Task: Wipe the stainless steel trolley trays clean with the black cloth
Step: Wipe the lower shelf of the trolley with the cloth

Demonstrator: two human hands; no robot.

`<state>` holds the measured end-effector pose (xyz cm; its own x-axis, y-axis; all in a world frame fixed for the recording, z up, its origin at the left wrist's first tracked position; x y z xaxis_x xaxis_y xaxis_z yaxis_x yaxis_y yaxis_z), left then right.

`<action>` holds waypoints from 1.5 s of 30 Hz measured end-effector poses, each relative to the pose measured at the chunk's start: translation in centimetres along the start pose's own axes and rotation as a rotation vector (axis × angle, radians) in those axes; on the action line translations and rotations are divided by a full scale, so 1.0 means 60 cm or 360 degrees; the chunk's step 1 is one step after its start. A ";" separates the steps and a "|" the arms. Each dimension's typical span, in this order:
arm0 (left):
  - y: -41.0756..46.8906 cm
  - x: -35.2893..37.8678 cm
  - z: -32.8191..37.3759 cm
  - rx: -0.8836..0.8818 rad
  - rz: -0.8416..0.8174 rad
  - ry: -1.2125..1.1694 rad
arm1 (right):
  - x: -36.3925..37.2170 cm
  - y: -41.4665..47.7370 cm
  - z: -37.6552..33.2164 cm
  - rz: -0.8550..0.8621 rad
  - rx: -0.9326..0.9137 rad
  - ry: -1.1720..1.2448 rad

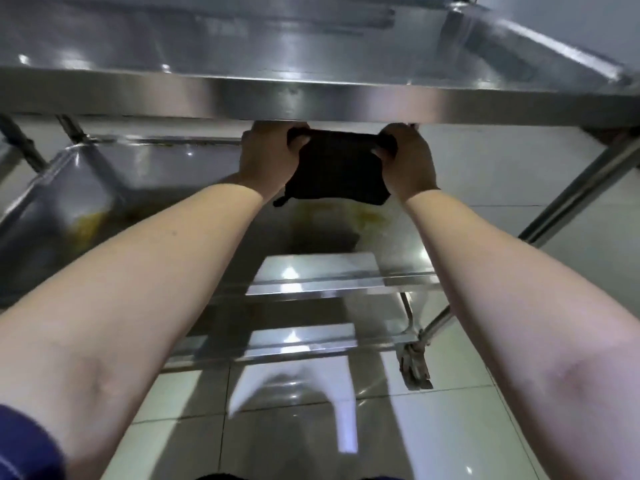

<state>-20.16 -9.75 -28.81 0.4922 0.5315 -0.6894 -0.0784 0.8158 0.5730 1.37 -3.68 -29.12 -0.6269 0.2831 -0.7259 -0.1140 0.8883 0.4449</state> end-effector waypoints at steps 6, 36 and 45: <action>-0.077 0.087 0.004 0.0004 -0.0211 0.0012 | 0.038 -0.060 0.078 -0.0120 0.0071 -0.0151; -0.113 0.198 -0.255 -0.0242 -0.0934 0.0785 | 0.284 -0.094 0.090 -0.0848 0.0423 -0.0869; -0.112 0.193 -0.272 -0.0297 -0.0941 0.0815 | 0.343 -0.062 0.039 -0.0993 0.0059 -0.0899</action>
<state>-28.07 -5.38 -47.86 0.0422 0.0010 -0.9991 -0.0952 0.9955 -0.0030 -9.33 -0.30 -46.95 0.0239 -0.1343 -0.9907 -0.2803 0.9503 -0.1356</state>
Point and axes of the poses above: each hand's wrist, its own y-axis towards the middle knuckle, its own x-axis out of the palm, z = x × y, the point moved 7 cm from there along y, towards the middle knuckle, and after that the axes turned 7 degrees about x, right-handed, at the moved point
